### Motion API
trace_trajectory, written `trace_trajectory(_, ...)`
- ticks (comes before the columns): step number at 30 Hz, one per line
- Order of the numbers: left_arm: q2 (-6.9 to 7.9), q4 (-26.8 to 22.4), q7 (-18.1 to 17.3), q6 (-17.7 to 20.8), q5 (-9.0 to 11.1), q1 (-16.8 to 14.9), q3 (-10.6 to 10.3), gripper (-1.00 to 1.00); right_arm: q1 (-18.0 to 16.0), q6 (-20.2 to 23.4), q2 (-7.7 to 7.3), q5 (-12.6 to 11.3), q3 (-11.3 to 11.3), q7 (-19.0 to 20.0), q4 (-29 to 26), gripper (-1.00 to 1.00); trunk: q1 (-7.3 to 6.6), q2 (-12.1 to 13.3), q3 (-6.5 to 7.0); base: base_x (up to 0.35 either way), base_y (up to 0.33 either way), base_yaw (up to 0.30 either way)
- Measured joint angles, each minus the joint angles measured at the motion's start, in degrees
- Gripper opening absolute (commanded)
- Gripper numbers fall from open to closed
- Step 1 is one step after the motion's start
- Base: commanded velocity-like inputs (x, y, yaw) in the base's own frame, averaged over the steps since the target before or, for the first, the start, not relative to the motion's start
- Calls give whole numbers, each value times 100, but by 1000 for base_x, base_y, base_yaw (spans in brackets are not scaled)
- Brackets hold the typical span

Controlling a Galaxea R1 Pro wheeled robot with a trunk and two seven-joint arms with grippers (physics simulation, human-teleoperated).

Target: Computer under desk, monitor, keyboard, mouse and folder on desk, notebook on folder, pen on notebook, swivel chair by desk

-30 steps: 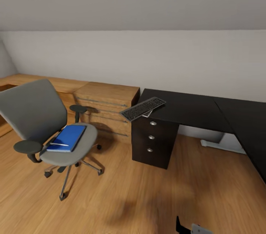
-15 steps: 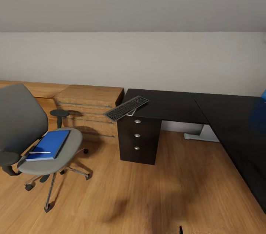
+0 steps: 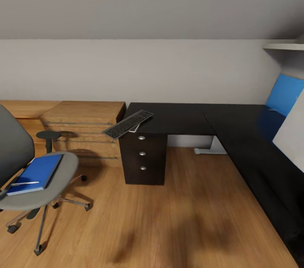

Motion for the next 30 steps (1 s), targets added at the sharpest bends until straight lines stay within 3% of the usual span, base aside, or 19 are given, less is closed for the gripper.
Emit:
trace_trajectory(2,-3,323,-4,-465,2,0,5,100,50,-59,54,121,7,2,3,100,0,0,11,-330,0,-215)
trace_trajectory(6,-15,496,-3,-732,8,0,22,100,83,-68,98,171,3,0,4,100,0,0,34,-337,0,-176)
trace_trajectory(23,-34,536,-1,-782,6,0,26,100,98,-55,27,181,-7,-4,-3,100,0,0,49,-306,-157,-18)
trace_trajectory(30,-142,551,-1,-756,-10,0,0,100,98,-46,-4,189,-5,-7,-3,100,0,0,49,-287,-231,0)
